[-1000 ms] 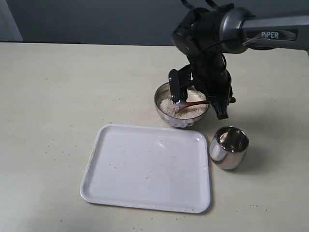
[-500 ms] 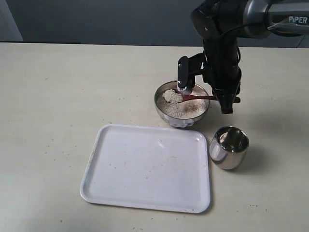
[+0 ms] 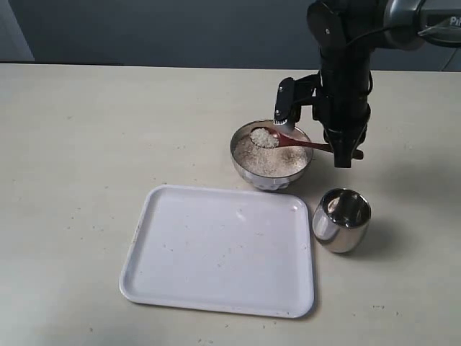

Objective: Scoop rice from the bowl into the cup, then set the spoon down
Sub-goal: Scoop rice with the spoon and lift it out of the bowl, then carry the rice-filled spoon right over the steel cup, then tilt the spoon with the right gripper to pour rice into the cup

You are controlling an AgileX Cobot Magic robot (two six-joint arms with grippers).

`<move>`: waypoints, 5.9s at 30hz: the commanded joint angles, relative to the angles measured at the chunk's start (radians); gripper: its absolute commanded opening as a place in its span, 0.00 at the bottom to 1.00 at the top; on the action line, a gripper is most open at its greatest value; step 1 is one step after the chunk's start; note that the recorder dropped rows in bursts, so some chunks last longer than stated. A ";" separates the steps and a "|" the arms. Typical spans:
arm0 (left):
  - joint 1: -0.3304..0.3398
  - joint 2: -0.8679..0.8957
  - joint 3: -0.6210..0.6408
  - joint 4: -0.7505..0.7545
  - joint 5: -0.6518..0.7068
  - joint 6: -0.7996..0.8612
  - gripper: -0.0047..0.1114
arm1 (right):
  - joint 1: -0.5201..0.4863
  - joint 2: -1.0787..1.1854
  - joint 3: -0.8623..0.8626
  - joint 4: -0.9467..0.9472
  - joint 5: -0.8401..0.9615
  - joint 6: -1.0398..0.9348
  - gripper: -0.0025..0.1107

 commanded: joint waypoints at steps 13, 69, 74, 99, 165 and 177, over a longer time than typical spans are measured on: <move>-0.004 -0.004 -0.004 0.001 -0.001 -0.007 0.04 | -0.055 -0.011 -0.004 0.072 0.002 0.014 0.02; -0.004 -0.004 -0.004 0.001 -0.001 -0.007 0.04 | -0.055 -0.413 0.449 0.156 0.002 0.150 0.02; -0.004 -0.004 -0.004 0.001 -0.001 -0.007 0.04 | -0.085 -0.498 0.519 0.157 0.002 0.170 0.02; -0.004 -0.004 -0.004 0.001 -0.001 -0.007 0.04 | -0.137 -0.634 0.715 0.059 -0.133 0.187 0.02; -0.004 -0.004 -0.004 0.001 -0.001 -0.007 0.04 | -0.015 -0.569 0.715 -0.255 -0.131 0.317 0.02; -0.004 -0.004 -0.004 0.001 -0.001 -0.007 0.04 | -0.015 -0.569 0.715 -0.254 -0.127 0.339 0.02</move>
